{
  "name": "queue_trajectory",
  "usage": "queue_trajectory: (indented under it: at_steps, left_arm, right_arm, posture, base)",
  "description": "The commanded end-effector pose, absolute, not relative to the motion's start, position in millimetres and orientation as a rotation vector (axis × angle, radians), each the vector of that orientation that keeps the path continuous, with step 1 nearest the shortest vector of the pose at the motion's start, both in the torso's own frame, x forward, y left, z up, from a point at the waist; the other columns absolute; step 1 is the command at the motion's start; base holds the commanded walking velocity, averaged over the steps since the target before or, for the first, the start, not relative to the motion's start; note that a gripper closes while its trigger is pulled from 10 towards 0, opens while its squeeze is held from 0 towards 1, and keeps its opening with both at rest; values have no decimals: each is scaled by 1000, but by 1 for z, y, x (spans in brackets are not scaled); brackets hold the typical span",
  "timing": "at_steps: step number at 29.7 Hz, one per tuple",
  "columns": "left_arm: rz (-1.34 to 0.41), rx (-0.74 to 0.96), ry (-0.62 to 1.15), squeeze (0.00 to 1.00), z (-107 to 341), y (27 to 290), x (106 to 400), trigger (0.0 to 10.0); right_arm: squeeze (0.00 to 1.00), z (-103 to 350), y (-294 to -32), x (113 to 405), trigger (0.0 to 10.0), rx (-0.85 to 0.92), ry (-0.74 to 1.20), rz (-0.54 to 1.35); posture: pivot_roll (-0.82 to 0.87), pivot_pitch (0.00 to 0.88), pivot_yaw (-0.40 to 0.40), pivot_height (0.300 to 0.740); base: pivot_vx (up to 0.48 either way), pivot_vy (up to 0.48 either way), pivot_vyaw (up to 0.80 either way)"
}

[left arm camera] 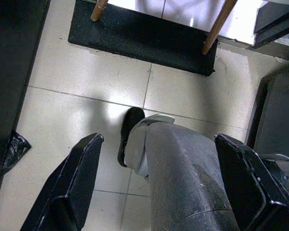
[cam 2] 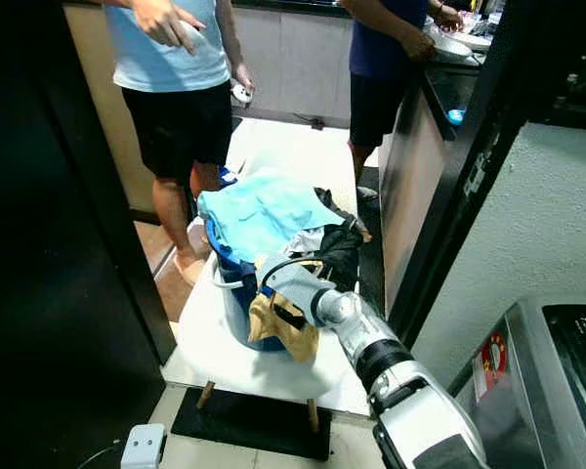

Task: Clothes washing

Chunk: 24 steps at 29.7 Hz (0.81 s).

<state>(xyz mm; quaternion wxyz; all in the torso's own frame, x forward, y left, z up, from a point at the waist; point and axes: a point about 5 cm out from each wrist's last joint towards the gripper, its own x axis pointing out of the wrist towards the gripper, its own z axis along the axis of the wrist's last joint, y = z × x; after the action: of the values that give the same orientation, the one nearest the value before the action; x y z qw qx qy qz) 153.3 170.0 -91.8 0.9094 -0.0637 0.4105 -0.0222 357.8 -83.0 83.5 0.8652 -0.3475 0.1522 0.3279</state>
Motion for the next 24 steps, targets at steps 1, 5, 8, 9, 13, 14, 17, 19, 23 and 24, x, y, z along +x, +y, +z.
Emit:
queue_trajectory:
  at_steps: [1,5,8,9,13,14,17,19,23,24]
  left_arm:
    - [-98,-148,914,0,-99,157,139,10000]
    - [-96,-149,919,0,-99,157,138,10000]
    - [-93,-149,924,0,-99,158,138,10000]
    - [-93,-148,925,0,-100,158,139,10000]
    - [-92,-147,930,0,-100,158,138,10000]
    - [-92,-147,930,0,-100,158,138,10000]
    - [-93,-146,934,0,-100,158,138,10000]
    - [-93,-145,937,0,-100,158,137,10000]
    - [-95,-145,941,0,-101,158,134,10000]
    - [-95,-145,941,0,-101,158,134,10000]
  right_arm:
    - [0,72,-88,353,10000,-759,378,698]
    - [0,63,-89,348,10000,-780,434,723]
    - [0,59,-87,345,10000,-774,449,754]
    - [0,58,-86,343,10000,-767,453,767]
    - [0,56,-81,339,10000,-679,446,807]
    - [0,56,-81,339,10000,-679,446,807]
    - [0,56,-79,338,10000,-557,466,811]
    - [0,55,-81,338,10000,-486,513,814]
    - [0,52,-90,337,10000,-445,609,826]
    - [0,52,-90,337,10000,-445,609,826]
  posture:
    - [170,0,-90,740]
    - [170,0,-90,740]
    - [173,0,-88,740]
    - [173,0,-88,740]
    - [172,0,-85,740]
    - [172,0,-85,740]
    - [172,0,-85,740]
    - [172,0,-80,740]
    - [166,0,-78,740]
    - [166,0,-78,740]
  base:
    - [0,0,0]
    - [0,0,0]
    - [0,0,0]
    - [0,0,0]
    - [0,0,0]
    - [0,0,0]
    - [0,0,0]
    - [0,0,0]
    - [0,0,0]
    - [0,0,0]
